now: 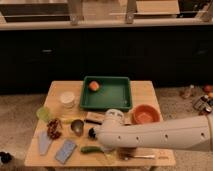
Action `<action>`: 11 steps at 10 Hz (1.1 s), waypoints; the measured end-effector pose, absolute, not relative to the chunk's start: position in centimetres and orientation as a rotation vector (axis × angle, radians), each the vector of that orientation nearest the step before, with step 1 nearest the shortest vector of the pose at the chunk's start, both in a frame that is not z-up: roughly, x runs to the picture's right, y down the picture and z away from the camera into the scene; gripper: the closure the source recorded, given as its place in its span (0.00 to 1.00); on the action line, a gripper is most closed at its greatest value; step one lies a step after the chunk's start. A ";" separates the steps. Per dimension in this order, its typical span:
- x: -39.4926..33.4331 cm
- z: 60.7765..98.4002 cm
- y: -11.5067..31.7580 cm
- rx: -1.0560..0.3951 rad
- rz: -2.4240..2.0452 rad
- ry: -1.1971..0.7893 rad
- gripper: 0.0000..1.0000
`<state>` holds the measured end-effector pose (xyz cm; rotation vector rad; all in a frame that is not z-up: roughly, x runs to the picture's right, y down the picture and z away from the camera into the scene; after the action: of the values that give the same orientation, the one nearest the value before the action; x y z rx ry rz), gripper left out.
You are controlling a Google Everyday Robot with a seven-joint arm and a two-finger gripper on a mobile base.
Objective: Place pepper in tray
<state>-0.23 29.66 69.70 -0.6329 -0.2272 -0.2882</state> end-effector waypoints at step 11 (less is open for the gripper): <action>-1.2 73.6 31.9 -0.667 0.241 -0.320 0.20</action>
<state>-1.18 31.94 73.64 -0.6673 -0.3203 0.2407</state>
